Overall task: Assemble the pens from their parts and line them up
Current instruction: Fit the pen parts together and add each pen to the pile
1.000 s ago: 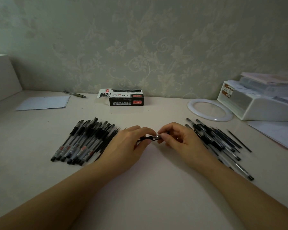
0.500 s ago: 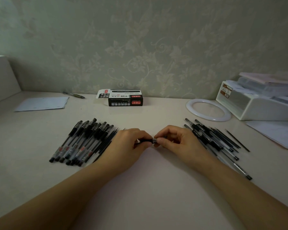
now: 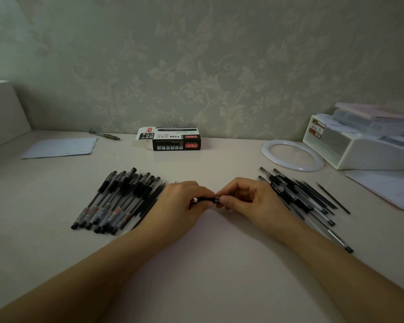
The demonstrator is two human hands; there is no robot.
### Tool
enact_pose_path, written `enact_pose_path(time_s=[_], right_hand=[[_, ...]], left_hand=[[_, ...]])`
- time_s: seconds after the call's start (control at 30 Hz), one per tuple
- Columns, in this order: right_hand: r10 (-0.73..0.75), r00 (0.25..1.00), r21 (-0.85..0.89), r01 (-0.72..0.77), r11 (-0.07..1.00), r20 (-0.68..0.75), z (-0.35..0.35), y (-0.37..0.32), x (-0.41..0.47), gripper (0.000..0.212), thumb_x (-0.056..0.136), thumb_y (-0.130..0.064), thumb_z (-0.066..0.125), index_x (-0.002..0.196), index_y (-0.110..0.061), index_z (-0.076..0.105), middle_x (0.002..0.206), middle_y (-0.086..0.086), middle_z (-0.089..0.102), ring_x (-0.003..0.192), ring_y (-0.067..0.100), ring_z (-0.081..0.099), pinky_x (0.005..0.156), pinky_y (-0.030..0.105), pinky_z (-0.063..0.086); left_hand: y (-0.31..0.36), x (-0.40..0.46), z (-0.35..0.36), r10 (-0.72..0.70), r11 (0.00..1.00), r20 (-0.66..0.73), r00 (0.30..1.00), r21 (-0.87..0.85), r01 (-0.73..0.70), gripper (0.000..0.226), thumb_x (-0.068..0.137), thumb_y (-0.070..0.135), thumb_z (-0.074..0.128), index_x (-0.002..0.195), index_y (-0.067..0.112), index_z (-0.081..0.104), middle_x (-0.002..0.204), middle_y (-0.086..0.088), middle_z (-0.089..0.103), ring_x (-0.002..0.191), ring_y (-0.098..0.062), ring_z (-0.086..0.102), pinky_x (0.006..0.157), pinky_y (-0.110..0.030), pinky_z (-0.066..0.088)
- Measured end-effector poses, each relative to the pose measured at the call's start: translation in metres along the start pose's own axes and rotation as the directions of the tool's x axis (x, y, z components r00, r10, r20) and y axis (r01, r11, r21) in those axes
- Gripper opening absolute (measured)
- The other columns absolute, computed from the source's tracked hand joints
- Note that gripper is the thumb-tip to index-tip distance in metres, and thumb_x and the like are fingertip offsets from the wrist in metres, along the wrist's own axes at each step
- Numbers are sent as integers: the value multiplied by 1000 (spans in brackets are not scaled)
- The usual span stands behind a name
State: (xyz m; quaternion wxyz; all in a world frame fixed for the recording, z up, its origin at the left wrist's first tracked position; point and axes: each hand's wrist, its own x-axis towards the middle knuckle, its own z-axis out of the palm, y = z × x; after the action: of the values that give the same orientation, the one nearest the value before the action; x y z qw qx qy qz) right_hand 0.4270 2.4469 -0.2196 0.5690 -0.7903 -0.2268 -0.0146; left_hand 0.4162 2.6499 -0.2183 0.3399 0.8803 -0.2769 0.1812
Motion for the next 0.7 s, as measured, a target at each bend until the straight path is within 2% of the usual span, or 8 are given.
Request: enact_pose_path(time_s=[0.07,0.2,0.37,0.43,0.5,0.57,0.7], right_hand=[[-2,1000,12,2,1000,3,0,1,0,6,87,-4,70,91,-7,73,82,7,76,77,14,70,75,19,54],[8,1000,41,-8,999,18,0,2,0,5,88,-6,70,92,-9,73,85,10,76,85,31,70,78,24,56],[-18,1000,40,19,999,-21,1,-3,1,9,91,-9,67,97,-13,72,87,6,75,80,19,70,76,24,56],[-22,998,-19,21,1000,-59,4,-2,0,13,93,-15,66,104,-19,69,88,1,74,82,18,70,78,30,58],[-11,992,-91,0,996,-122,5,-1,-1,13,93,-23,65,106,-25,68,88,-4,75,81,16,69,81,36,57],[0,981,-121,-24,992,-195,4,0,-2,10,93,-24,64,102,-27,68,87,-7,74,79,12,67,81,38,56],[1,979,-181,-38,983,-202,4,1,-2,9,93,-22,64,98,-27,70,84,-10,73,75,4,63,74,27,54]], left_hand=[[0,0,0,7,1000,-3,1000,2,-7,16,87,18,68,99,25,75,80,11,67,72,-5,57,65,-13,41],[2,-2,0,-1,1000,-22,1000,-5,1,14,86,19,69,98,25,75,80,10,68,71,-5,57,65,-17,43],[11,-1,-3,46,997,-78,996,65,-41,13,87,19,68,98,21,74,84,9,66,70,-5,56,64,-16,44],[13,1,-8,52,988,-139,989,150,-31,12,87,18,67,98,18,73,87,5,61,66,-7,55,60,-23,45],[9,3,-19,8,958,-236,972,280,60,13,89,20,64,99,16,71,90,1,56,66,-17,56,56,-33,46],[0,3,-35,-74,898,-313,947,393,200,15,90,21,60,100,14,69,91,-3,55,71,-24,56,55,-33,42],[-19,-1,-55,-313,738,-365,877,487,467,23,95,24,50,112,15,63,99,-7,58,88,-29,54,68,-39,45]])
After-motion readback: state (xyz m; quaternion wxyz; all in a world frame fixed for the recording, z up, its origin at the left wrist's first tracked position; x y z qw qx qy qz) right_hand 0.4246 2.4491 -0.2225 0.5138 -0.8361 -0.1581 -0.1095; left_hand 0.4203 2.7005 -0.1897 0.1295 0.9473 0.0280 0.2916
